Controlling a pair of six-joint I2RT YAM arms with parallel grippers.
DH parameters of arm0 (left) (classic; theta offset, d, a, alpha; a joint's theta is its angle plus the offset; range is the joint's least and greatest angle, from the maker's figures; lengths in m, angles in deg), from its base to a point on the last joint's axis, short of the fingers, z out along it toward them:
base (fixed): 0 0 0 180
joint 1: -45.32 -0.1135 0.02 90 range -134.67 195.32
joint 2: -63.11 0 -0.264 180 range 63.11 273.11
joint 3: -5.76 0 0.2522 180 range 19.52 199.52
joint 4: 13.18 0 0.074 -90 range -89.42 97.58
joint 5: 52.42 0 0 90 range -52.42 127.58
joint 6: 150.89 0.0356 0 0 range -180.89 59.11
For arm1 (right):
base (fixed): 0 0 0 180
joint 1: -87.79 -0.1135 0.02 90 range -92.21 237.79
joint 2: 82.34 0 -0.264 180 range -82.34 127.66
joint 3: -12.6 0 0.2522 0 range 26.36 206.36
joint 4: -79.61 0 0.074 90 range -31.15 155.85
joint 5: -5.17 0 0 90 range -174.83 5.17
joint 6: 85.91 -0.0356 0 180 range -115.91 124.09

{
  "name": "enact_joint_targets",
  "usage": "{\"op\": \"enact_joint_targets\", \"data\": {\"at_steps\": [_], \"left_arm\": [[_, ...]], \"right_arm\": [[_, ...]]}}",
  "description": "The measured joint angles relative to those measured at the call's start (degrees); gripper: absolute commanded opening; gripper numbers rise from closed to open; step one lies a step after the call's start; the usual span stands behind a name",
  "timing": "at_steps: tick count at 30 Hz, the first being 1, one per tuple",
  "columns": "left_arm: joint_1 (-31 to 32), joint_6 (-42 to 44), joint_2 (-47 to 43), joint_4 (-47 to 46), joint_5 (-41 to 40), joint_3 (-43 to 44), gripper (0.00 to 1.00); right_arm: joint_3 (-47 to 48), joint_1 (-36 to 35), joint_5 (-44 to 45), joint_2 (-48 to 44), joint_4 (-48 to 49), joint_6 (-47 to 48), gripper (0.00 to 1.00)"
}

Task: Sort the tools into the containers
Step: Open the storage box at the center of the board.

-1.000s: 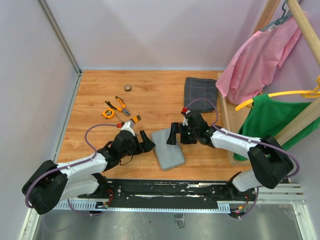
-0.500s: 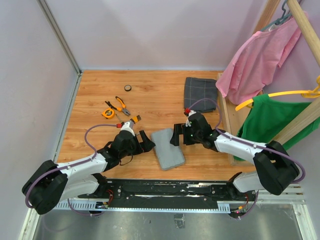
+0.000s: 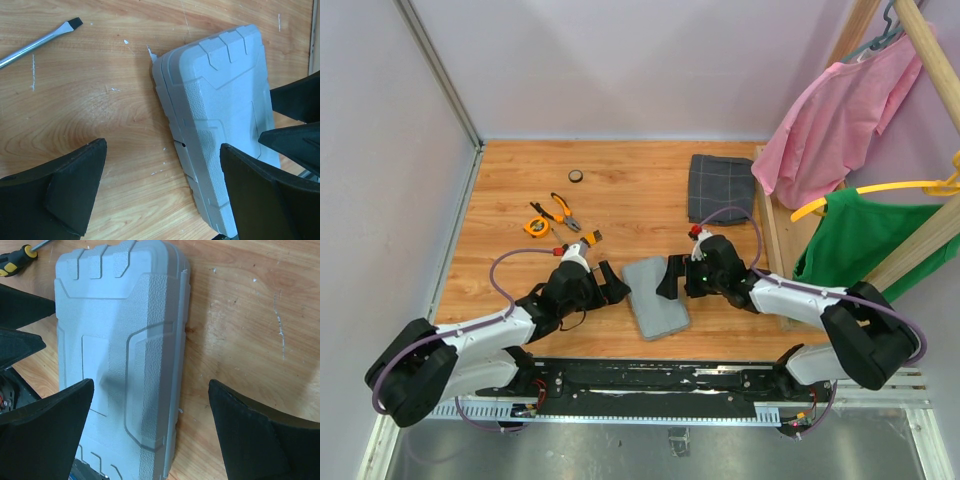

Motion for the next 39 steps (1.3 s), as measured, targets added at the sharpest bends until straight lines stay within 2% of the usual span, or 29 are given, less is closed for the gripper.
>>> {"op": "enact_joint_targets", "data": {"at_steps": [6, 17, 22, 34, 39], "left_arm": [[0.0, 0.0, 1.0, -0.8, 0.3, -0.1, 0.99], [0.0, 0.0, 3.8, -4.7, 2.9, -0.1, 0.99], [0.0, 0.0, 4.8, -6.3, 5.0, -0.1, 0.99], [0.0, -1.8, 7.7, -10.6, 8.6, -0.1, 0.99], [0.0, -3.5, 8.9, -13.5, 9.4, -0.8, 0.98]], "right_arm": [[-0.2, -0.6, -1.4, 2.2, 2.7, -1.1, 0.98], [-0.6, -0.8, -2.3, 5.3, 7.2, -3.9, 0.74], [-2.9, 1.3, -4.1, 5.4, 10.6, -7.0, 0.62], [-10.3, 8.2, -14.6, 9.9, 27.8, -13.0, 0.42], [-13.2, 10.7, -18.4, 13.2, 36.0, -15.4, 0.41]]}}
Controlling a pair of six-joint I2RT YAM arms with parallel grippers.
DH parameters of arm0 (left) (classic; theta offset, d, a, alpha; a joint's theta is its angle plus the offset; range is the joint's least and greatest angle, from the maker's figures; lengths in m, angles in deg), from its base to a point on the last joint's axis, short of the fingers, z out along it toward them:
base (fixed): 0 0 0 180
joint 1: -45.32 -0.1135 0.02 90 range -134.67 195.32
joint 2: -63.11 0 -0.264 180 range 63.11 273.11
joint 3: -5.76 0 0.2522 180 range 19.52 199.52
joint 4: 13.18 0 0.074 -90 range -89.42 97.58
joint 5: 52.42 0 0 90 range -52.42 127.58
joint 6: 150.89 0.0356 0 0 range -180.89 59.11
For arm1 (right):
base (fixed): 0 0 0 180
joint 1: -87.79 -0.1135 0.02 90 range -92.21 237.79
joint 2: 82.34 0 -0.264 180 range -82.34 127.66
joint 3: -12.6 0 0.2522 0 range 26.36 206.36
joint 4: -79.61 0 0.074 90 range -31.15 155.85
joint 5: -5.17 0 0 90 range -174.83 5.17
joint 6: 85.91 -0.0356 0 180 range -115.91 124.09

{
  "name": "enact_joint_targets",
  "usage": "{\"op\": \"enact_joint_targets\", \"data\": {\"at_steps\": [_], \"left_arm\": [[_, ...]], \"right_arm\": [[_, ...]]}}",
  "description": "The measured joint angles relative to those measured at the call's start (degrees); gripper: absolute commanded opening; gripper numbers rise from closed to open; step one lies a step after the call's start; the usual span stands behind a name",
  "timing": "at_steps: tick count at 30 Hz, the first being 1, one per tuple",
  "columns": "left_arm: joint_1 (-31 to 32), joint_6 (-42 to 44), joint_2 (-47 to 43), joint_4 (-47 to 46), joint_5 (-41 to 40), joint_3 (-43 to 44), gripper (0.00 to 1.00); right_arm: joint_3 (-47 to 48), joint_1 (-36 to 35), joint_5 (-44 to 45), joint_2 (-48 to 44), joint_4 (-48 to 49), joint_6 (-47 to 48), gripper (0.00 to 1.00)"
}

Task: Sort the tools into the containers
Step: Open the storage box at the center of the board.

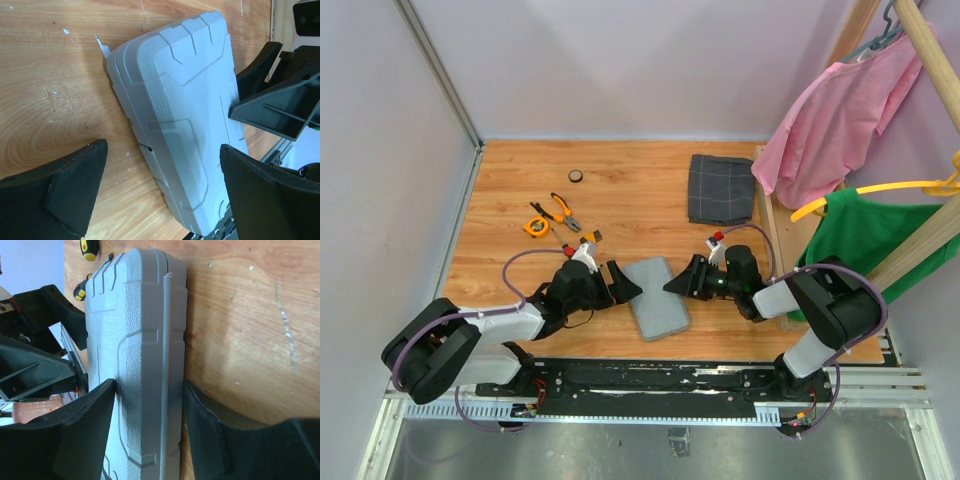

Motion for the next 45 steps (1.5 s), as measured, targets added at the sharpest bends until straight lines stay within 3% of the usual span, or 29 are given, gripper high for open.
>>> {"op": "enact_joint_targets", "data": {"at_steps": [8, 14, 20, 25, 29, 38, 45], "left_arm": [[0.0, -2.1, 1.2, -2.7, 0.9, -0.5, 0.97], [0.4, -3.3, 2.2, -3.7, 1.0, -0.6, 0.88], [0.5, -4.0, 3.0, -4.5, 1.0, -0.6, 0.87], [0.7, -4.0, 3.0, -4.5, 1.0, -0.6, 0.87], [0.7, -4.0, 3.0, -4.5, 1.0, -0.6, 0.86], [0.7, -4.0, 1.8, -4.4, 0.9, -1.5, 0.85], [0.7, -3.9, 1.5, -4.4, 0.9, -1.8, 0.85]], "right_arm": [[-2.6, 3.0, -4.2, 5.6, 10.9, -3.9, 0.39], [-3.8, 3.5, -5.1, 8.7, 17.3, -5.7, 0.3], [-4.4, 3.6, -4.8, 8.3, 18.7, -5.9, 0.53], [-5.1, 3.6, -3.0, 3.1, 14.2, -3.8, 0.72], [-4.7, 3.2, -1.7, -2.4, 7.9, -0.1, 0.78], [3.1, -4.3, 8.4, -10.9, -16.3, 10.3, 0.74], [5.7, -5.3, 10.0, -10.8, -21.9, 12.7, 0.72]]}}
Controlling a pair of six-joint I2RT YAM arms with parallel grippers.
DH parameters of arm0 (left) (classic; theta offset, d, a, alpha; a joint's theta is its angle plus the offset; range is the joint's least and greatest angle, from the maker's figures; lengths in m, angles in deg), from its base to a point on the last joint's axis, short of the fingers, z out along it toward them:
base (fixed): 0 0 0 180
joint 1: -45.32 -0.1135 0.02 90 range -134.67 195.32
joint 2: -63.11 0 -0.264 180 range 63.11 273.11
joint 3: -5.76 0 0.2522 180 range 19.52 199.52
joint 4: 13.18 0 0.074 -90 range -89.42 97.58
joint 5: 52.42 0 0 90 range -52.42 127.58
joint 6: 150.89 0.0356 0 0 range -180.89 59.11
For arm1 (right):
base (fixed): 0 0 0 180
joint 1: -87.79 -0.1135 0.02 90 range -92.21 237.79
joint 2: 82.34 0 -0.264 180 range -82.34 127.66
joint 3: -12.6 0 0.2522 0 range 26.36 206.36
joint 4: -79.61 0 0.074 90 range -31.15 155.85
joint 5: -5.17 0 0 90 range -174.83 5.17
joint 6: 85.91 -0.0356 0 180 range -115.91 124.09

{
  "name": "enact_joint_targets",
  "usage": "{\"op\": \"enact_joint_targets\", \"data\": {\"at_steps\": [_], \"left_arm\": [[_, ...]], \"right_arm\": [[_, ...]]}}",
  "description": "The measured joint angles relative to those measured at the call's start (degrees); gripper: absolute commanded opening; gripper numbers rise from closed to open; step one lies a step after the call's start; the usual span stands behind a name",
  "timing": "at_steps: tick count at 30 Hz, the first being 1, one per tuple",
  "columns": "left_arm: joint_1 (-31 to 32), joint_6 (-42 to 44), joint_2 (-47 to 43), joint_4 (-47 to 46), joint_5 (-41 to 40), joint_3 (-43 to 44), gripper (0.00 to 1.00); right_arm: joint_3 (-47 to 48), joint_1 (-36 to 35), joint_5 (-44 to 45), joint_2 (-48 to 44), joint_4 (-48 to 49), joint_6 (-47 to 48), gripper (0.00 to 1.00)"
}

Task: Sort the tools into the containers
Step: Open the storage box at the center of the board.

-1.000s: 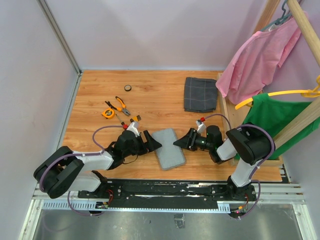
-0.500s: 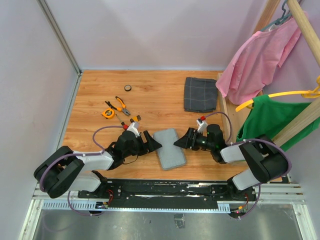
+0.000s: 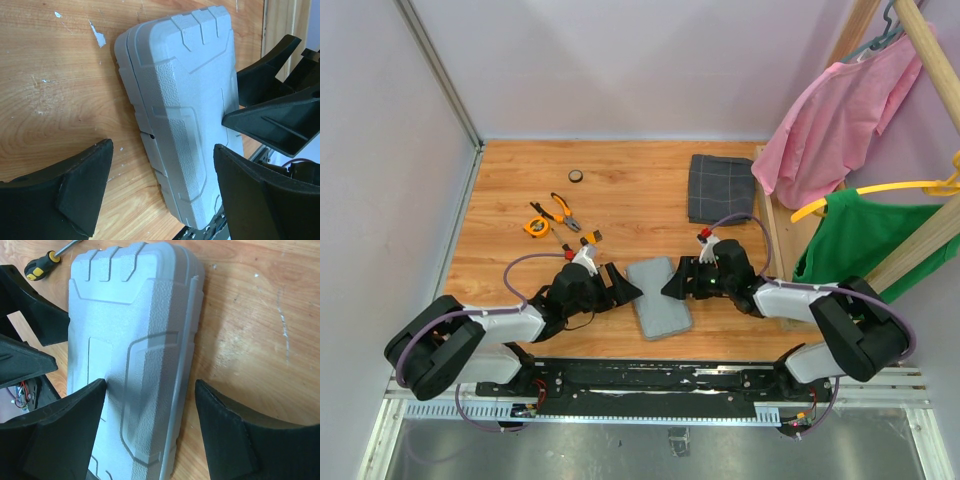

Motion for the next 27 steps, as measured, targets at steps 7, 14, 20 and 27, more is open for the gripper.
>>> {"op": "enact_joint_targets", "data": {"at_steps": [7, 14, 20, 27], "left_arm": [[0.0, 0.0, -0.1, 0.0, 0.0, 0.0, 0.85], [0.0, 0.0, -0.1, 0.0, 0.0, 0.0, 0.86], [0.0, 0.0, -0.1, 0.0, 0.0, 0.0, 0.88], [0.0, -0.1, 0.4, 0.0, 0.0, 0.4, 0.9]], "right_arm": [[2.8, -1.5, -0.5, 2.9, -0.7, 0.4, 0.61], [3.4, -1.5, -0.3, 3.7, -0.2, -0.4, 0.42], [1.8, -0.6, -1.4, 5.3, 4.7, -1.6, 0.37], [-2.2, 3.5, -7.0, 8.9, 14.7, -5.1, 0.34]]}}
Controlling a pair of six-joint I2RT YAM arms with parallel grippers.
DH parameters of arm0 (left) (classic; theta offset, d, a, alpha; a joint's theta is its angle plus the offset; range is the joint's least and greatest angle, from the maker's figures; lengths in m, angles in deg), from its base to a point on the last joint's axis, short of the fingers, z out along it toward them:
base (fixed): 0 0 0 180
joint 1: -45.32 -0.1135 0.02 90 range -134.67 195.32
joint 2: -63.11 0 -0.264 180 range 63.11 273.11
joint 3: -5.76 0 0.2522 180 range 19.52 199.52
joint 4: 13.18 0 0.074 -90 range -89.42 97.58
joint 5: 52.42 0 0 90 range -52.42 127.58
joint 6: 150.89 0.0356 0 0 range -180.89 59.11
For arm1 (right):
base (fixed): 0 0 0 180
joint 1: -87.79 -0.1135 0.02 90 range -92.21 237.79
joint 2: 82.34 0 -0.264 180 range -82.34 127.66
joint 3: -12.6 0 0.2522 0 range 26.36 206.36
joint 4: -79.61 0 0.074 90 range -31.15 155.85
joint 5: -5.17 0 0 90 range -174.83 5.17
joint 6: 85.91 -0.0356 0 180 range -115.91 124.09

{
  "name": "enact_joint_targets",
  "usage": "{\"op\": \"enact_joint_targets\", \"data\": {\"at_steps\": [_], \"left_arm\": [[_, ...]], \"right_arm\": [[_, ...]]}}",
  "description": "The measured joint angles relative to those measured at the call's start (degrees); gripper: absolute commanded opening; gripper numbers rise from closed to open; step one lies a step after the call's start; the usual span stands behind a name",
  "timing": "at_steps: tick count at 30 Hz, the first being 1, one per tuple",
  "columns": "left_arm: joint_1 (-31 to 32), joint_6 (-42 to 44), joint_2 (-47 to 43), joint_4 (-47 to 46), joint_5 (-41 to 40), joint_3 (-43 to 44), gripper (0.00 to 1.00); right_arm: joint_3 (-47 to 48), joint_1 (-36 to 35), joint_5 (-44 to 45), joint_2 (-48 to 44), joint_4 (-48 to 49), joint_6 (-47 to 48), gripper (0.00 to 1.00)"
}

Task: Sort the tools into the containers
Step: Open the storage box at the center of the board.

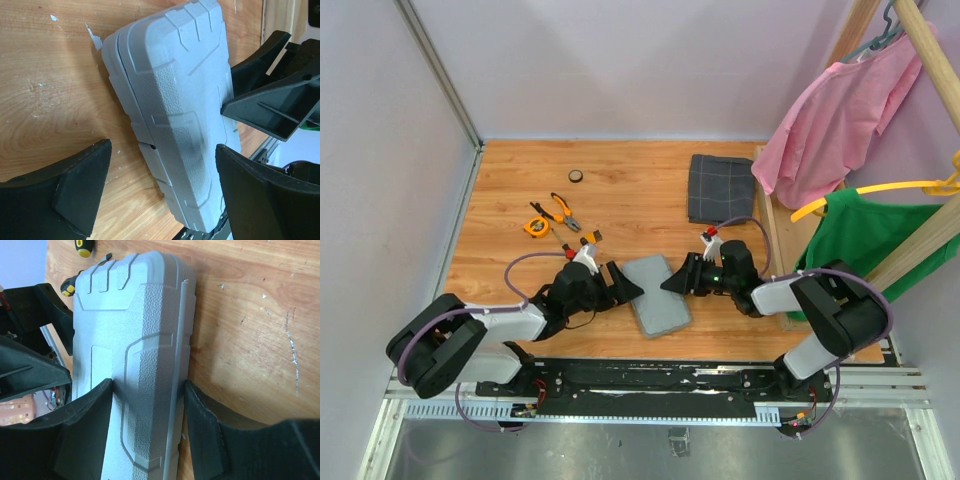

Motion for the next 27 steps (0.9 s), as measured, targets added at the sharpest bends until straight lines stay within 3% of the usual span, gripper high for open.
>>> {"op": "enact_joint_targets", "data": {"at_steps": [14, 27], "left_arm": [[0.1, -3.7, 9.6, -10.0, 2.8, 2.3, 0.86], [0.1, -5.4, 11.5, -12.0, 1.7, 2.2, 0.53]], "right_arm": [[-5.3, 4.2, -7.9, 14.6, 28.3, -10.2, 0.31], [-6.1, 4.6, -8.0, 15.9, 32.2, -11.4, 0.33]]}}
